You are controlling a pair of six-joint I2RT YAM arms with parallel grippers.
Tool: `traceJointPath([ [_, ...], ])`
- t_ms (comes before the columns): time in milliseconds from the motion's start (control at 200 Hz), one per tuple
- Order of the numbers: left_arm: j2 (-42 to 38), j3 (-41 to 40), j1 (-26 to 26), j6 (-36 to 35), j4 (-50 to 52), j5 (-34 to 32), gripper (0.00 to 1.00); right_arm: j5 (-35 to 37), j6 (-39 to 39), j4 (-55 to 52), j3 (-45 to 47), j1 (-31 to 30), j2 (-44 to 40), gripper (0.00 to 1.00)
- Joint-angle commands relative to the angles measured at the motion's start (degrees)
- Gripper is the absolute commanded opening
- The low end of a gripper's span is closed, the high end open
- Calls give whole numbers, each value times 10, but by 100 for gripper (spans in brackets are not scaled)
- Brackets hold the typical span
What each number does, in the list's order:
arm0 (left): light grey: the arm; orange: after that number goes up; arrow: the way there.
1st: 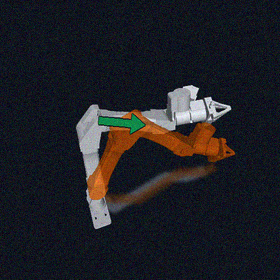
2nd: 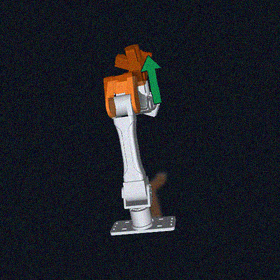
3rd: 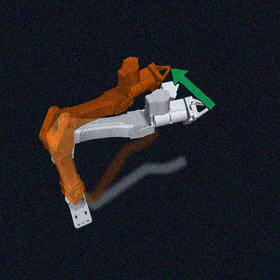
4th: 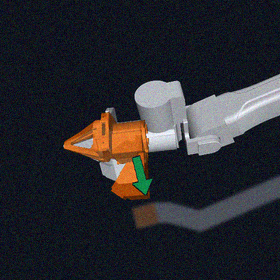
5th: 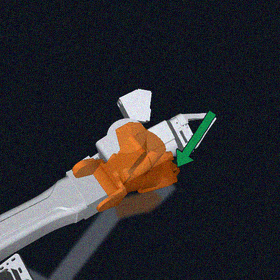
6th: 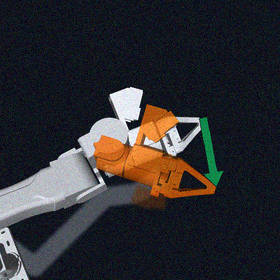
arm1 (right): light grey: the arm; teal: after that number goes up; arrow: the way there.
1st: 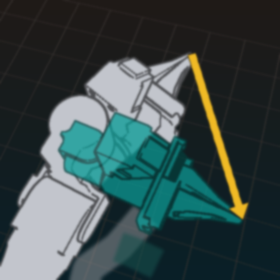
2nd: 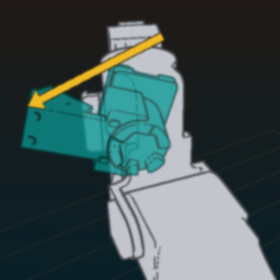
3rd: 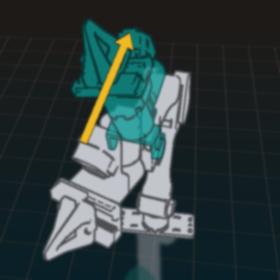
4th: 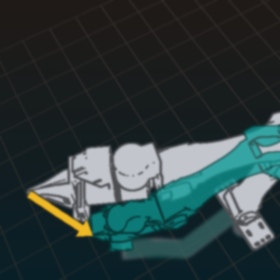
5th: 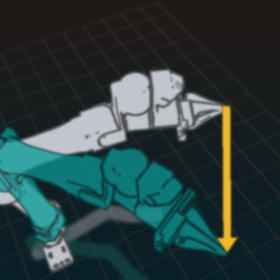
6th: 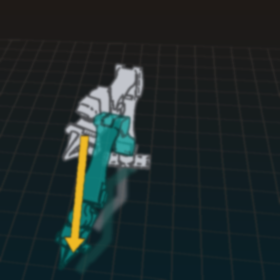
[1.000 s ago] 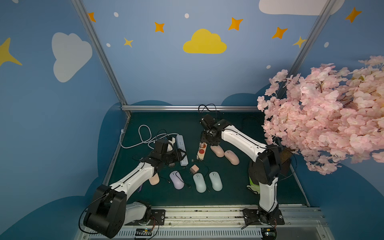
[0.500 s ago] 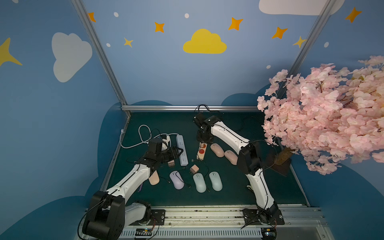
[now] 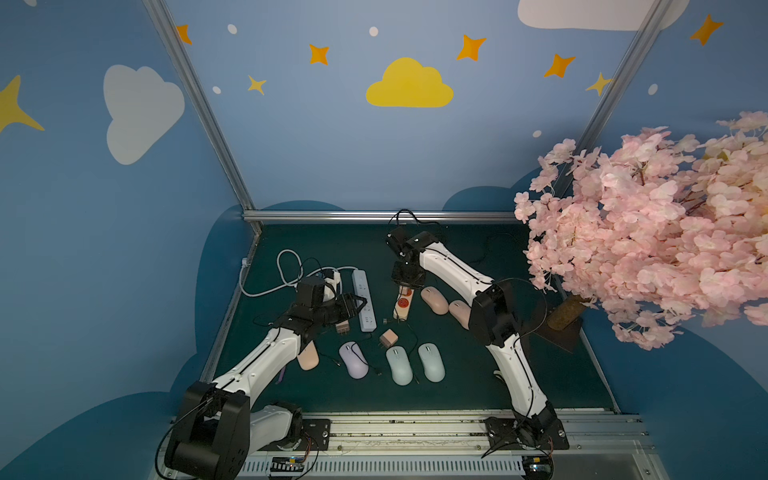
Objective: Unplug the wireless mouse
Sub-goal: Place the power cord at the center of the board, then remove the plug from the socket.
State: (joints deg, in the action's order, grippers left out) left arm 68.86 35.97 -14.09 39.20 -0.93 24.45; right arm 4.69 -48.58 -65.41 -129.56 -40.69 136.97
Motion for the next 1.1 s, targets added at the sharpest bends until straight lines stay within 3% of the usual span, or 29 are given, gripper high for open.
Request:
traceJointPath([
  [0, -6, -2, 3, -7, -2, 8, 52, -4, 8, -23, -17, 3, 14, 40],
  [380, 11, 24, 1, -29, 54, -27, 55, -27, 42, -4, -11, 10, -14, 16],
  [601, 74, 81, -33, -59, 67, -39, 67, -162, 104, 152, 135, 40, -88, 4],
  [731, 127, 122, -59, -70, 66, -50, 67, -253, 128, 246, 214, 65, -133, 0],
  [896, 194, 174, -91, -81, 60, -45, 64, -304, 152, 274, 262, 90, -159, 0],
  [1096, 265, 223, -106, -85, 57, -34, 63, -379, 128, 360, 338, 118, -178, 0],
])
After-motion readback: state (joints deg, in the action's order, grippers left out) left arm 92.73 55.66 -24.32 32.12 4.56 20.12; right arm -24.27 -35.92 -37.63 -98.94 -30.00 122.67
